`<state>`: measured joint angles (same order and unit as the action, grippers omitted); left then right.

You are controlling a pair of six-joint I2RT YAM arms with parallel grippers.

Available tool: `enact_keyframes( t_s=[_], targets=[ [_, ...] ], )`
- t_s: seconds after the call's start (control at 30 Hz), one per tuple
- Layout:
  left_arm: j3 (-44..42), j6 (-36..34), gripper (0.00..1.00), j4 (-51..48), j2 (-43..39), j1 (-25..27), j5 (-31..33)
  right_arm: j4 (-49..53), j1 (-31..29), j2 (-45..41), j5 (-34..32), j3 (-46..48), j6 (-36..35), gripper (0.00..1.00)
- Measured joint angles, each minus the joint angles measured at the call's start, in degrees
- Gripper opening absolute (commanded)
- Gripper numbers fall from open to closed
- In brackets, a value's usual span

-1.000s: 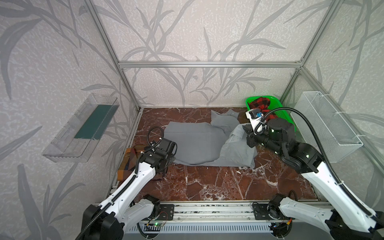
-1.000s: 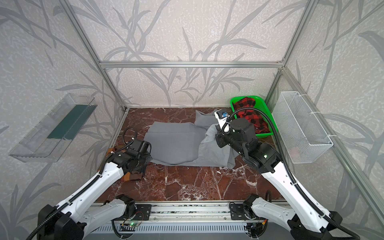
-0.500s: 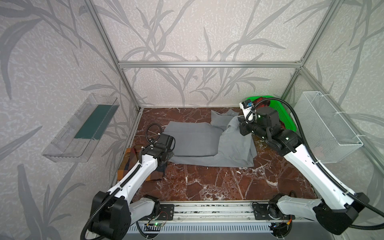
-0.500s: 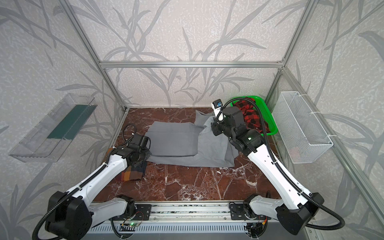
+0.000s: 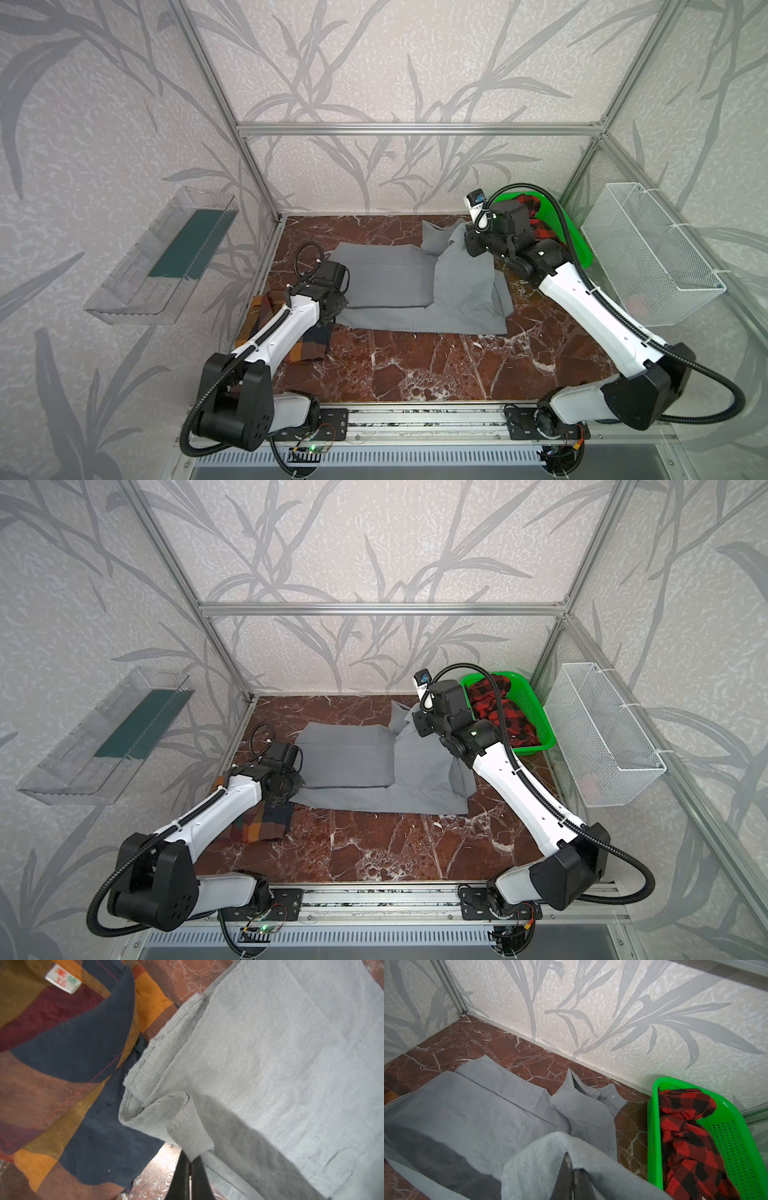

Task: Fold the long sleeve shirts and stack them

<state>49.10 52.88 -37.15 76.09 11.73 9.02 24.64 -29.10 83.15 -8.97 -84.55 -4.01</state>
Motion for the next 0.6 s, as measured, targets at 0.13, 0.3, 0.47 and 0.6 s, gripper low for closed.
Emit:
enact_keyframes(
  t_s=[0.13,0.3,0.47,0.6],
  targets=[
    [1.6,-0.5,0.0,0.4,2.0,-0.5,-0.4,-1.6,0.7,1.9,0.0,-0.2,-0.5,0.0],
    [4.1,-1.0,0.02,0.4,5.2,-0.8,-0.7,-2.7,1.8,4.7,0.0,-0.8,-0.6,0.0],
    [7.8,-1.0,0.09,-1.8,9.9,-1.2,-0.6,-4.4,2.2,7.0,-0.2,-1.1,-1.2,0.0],
    [9.3,-1.3,0.08,-2.5,12.2,-1.4,-0.6,-5.4,2.3,8.2,-0.1,-1.1,-1.6,0.0]
  ],
)
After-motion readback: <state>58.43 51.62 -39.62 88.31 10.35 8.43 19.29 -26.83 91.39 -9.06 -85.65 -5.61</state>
